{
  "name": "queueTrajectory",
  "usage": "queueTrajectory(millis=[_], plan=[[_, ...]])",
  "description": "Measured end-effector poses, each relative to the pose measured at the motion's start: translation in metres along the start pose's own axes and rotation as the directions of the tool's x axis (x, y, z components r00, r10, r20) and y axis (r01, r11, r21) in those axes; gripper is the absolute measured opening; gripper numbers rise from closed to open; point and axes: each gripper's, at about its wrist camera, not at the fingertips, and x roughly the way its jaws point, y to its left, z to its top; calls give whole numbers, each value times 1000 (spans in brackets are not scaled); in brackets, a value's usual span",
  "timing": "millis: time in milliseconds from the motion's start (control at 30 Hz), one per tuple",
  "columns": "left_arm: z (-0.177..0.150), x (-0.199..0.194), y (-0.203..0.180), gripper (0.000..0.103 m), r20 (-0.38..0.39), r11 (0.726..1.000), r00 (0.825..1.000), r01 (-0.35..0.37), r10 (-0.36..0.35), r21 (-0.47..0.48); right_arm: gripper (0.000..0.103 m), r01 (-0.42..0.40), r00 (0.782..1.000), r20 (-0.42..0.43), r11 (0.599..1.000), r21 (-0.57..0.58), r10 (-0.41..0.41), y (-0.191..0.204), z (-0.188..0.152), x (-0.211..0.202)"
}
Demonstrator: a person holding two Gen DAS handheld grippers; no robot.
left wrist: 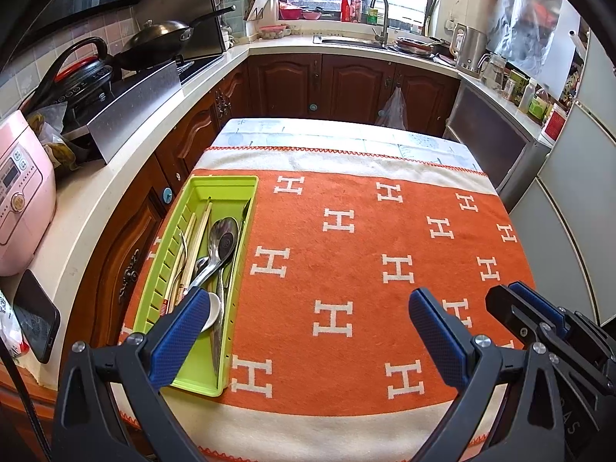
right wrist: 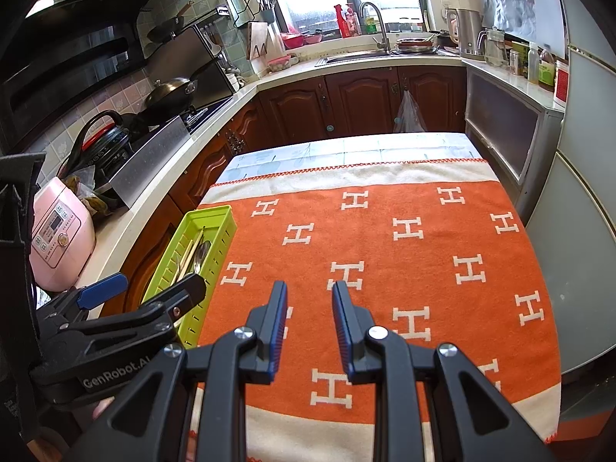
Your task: Organize utensils
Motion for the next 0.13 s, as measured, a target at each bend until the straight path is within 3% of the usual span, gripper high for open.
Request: queueTrajectory(millis=[133], plan=[[-1, 1, -1, 102, -8, 1000, 1000, 1, -1, -3, 24, 2, 1000, 0, 1000, -1, -2, 0, 0, 0]])
